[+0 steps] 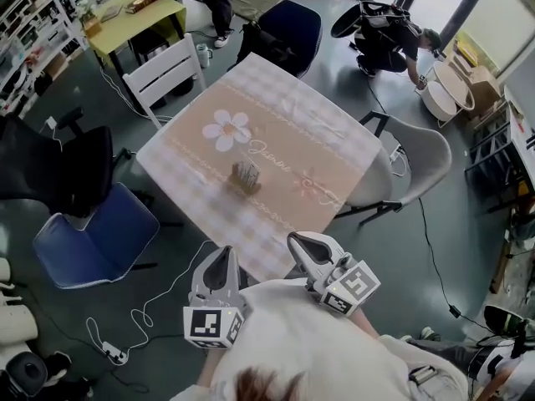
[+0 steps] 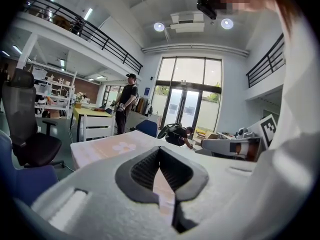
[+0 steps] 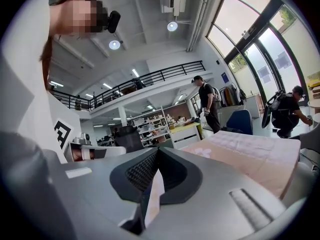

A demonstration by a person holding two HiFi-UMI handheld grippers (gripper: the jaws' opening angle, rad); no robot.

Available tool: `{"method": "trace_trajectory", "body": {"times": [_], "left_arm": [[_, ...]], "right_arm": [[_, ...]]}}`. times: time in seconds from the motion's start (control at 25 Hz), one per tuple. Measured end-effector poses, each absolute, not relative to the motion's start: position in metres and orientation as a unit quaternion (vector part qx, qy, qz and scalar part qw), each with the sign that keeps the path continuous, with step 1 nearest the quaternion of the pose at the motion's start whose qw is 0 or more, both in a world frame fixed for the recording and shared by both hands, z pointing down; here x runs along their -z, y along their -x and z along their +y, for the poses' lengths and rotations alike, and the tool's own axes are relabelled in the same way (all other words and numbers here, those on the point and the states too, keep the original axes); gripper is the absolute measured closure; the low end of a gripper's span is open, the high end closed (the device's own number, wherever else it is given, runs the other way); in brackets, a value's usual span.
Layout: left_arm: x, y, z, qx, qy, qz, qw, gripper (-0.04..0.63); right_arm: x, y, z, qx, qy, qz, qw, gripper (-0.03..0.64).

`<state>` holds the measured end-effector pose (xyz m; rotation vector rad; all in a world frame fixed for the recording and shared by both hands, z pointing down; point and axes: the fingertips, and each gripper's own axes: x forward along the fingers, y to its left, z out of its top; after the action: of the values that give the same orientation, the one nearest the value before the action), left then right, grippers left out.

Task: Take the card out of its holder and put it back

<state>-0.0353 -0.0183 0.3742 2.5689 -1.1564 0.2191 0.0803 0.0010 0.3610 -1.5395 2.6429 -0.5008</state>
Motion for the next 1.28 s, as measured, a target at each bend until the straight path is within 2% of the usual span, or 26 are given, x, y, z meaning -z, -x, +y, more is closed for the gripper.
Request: {"method": "trace_trajectory", "body": {"times": [0.72,1.28], "left_arm": [[-0.385,0.024,-0.020,-0.102,-0.854,-0.484,0.164,0.595],[-0.383,0.016,-0.027,-0.092,-0.853,-0.485,0.172,0.595]], "right_arm": [[-0.362,-0.110,-0.032,0.201,0.432,0.878,0.057,0.620],[-0.371,-0.119,-0.039,0.212,0.442,0.870,0.045,0.620]]}}
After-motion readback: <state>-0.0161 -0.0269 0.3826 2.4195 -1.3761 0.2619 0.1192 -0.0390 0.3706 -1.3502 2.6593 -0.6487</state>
